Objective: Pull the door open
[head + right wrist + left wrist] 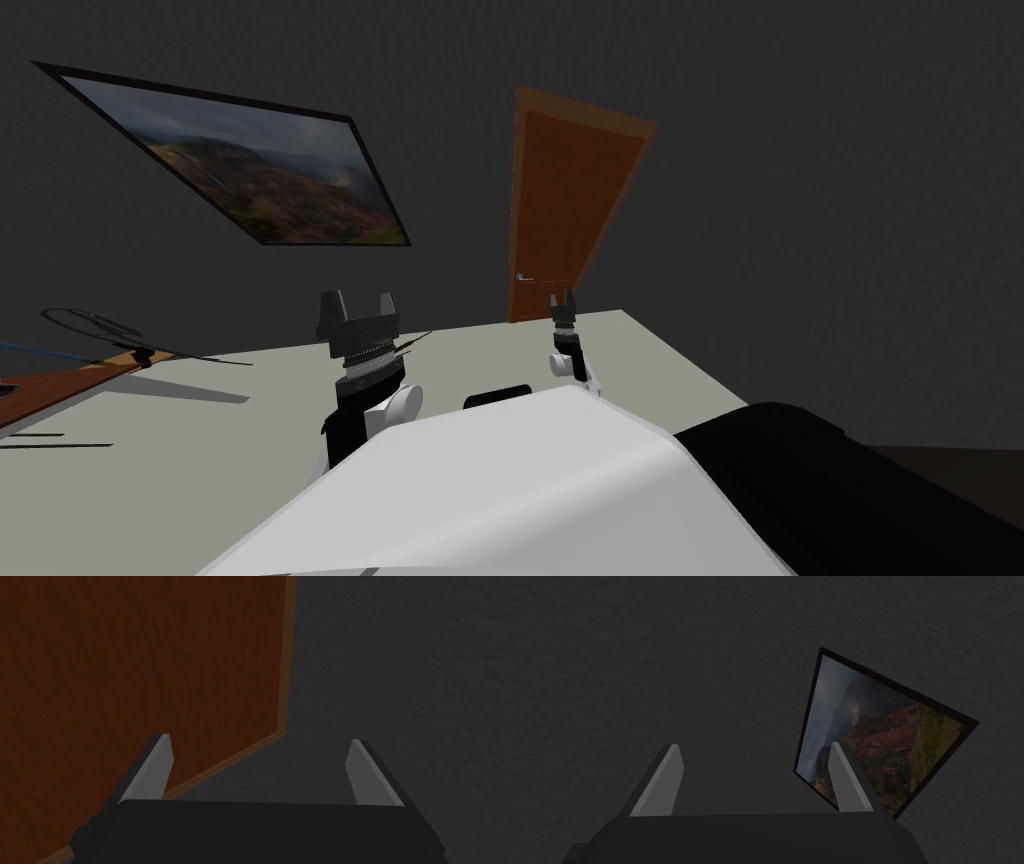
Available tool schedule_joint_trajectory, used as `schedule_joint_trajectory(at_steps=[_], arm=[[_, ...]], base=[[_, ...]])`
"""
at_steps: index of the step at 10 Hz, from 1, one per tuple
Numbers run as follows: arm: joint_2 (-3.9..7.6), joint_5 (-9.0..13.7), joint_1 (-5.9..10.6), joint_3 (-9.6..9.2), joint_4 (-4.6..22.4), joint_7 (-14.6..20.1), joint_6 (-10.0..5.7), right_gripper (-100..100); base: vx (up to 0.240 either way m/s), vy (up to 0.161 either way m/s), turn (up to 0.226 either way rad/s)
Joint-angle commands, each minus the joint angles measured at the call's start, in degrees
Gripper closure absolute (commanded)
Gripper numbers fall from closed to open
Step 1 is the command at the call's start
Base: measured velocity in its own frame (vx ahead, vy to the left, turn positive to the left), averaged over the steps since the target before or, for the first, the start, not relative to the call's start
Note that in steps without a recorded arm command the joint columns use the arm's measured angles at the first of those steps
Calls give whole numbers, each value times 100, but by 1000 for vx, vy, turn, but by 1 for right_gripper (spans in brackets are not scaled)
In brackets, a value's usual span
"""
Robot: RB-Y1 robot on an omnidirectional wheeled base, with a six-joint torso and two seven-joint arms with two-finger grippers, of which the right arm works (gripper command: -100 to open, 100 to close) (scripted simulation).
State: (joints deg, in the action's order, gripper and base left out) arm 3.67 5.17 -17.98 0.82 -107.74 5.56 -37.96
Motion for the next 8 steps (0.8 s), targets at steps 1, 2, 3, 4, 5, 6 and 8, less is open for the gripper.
schedule_joint_trajectory(at_steps=[1, 2, 3, 4, 5, 6, 8], arm=[[17, 4, 69, -37, 286, -14, -71, -100], [43, 18, 139, -40, 474, -15, -97, -100], [68, 32, 211, -42, 667, -17, -124, -100], [94, 46, 283, -45, 860, -18, -151, -100], [120, 60, 355, -48, 1053, -19, -177, -100], [145, 74, 430, -50, 1225, -20, -205, -100], [169, 89, 506, -53, 1457, -21, -233, -100]], base=[[92, -12, 25], [92, -24, 23], [102, -29, 31], [94, -11, 29], [96, -3, 23], [97, -18, 21], [64, -5, 17]])
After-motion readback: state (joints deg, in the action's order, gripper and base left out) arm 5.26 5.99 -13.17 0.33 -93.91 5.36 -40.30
